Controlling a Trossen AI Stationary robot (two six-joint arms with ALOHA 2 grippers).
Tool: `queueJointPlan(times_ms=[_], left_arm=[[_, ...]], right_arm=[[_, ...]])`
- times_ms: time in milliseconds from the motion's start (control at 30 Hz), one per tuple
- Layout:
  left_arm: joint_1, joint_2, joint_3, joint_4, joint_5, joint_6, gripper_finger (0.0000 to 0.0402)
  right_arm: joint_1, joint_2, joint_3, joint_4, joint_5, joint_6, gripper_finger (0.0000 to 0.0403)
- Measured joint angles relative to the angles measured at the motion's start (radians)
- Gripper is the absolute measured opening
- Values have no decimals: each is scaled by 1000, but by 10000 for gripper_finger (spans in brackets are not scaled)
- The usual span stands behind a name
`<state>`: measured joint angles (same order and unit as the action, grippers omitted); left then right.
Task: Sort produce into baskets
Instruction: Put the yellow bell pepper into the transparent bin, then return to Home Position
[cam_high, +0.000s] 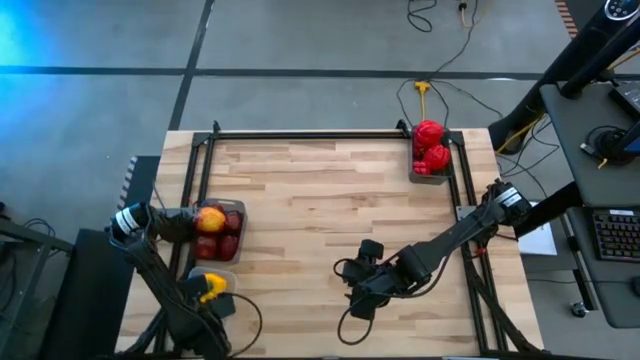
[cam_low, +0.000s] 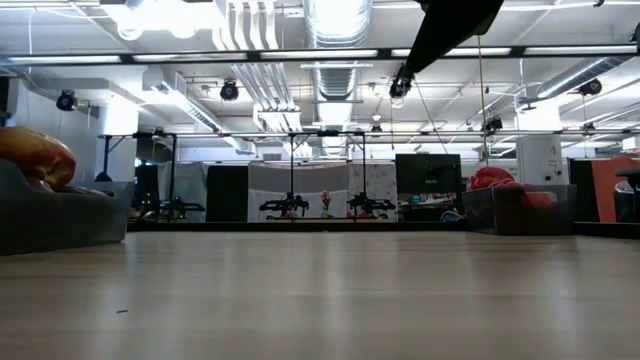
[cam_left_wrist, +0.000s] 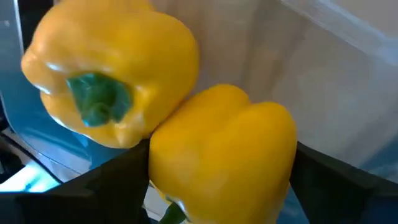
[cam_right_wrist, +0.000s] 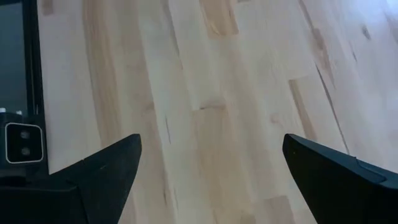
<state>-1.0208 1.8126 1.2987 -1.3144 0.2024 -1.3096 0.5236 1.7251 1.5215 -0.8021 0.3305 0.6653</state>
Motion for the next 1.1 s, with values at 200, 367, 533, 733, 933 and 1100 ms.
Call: queueJointPlan(times_ms=[200, 367, 533, 733, 933, 1100], left_arm=[[0, 0, -38, 1, 24, -17, 381], [0, -1, -22, -34, 51, -17, 395], [3, -3, 8, -67, 77, -16, 393], [14, -3, 148, -84, 88, -44, 394], [82, -3, 369, -238, -151, -187, 377], [205, -16, 467, -257, -443, -127, 343]], right_arm=[[-8, -19, 0, -2, -114, 32, 384], [-36, -47, 0, -14, -201, 21, 384], [-72, -102, 0, -8, -204, -50, 384], [-106, -206, 0, -10, -235, -169, 384], [-108, -339, 0, 59, -221, -334, 382], [-120, -425, -11, 140, -216, -488, 330]])
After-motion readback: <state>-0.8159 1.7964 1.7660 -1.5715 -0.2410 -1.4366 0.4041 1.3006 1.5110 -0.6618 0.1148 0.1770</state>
